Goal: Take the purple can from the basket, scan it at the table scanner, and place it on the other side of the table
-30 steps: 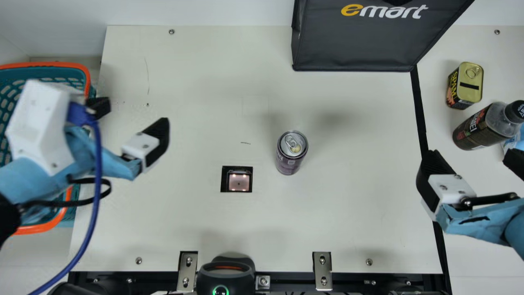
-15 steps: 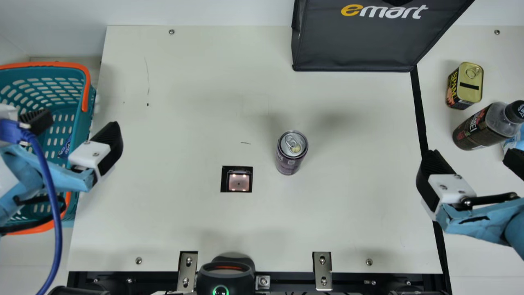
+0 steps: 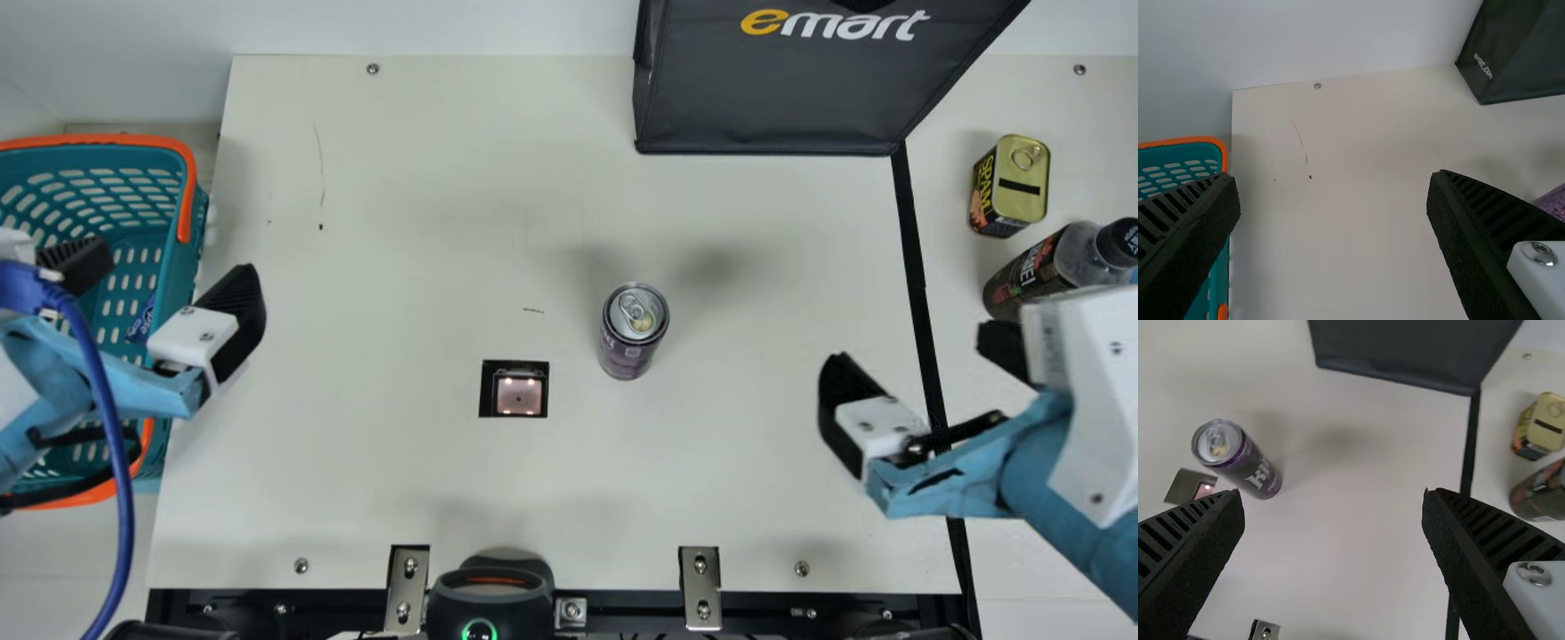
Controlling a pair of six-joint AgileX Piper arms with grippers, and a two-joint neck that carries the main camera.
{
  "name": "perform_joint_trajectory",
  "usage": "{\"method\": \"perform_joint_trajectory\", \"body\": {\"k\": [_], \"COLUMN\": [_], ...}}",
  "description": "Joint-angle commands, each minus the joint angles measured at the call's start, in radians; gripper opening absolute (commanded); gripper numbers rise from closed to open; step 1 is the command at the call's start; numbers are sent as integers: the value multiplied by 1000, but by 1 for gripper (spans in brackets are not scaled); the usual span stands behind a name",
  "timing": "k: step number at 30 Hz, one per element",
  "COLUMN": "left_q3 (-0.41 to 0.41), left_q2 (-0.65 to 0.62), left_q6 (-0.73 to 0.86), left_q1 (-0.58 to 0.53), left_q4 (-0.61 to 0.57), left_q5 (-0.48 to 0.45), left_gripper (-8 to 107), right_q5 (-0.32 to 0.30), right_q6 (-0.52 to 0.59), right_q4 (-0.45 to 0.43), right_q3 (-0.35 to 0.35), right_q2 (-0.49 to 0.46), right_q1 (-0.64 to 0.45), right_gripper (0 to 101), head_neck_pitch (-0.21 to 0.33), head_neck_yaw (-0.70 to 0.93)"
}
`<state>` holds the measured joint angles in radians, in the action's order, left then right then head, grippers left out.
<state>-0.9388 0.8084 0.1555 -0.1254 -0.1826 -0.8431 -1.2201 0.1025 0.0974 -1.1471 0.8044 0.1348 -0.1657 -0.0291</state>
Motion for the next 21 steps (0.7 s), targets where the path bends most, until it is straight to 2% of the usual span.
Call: {"method": "perform_joint_trajectory", "body": {"k": [1, 8, 14, 21], "left_q3": [0, 0, 0, 0], "left_q2": [0, 0, 0, 0], "left_q6": [0, 0, 0, 0], "left_q1": [0, 0, 0, 0], "left_q4": [0, 0, 0, 0], "left_q5": [0, 0, 0, 0], "left_gripper": [90, 90, 90, 90], "right_q5": [0, 0, 0, 64], "right_q6": [45, 186, 289, 283], "right_q4": [45, 142, 188, 165], "right_q3": [10, 34, 14, 0], "right_q2": [10, 66, 140, 237], "right_q1": [0, -32, -66, 12], "right_gripper": [95, 95, 95, 95], "head_neck_pitch": [27, 27, 27, 27], "head_neck_yaw": [2, 2, 2, 2]}}
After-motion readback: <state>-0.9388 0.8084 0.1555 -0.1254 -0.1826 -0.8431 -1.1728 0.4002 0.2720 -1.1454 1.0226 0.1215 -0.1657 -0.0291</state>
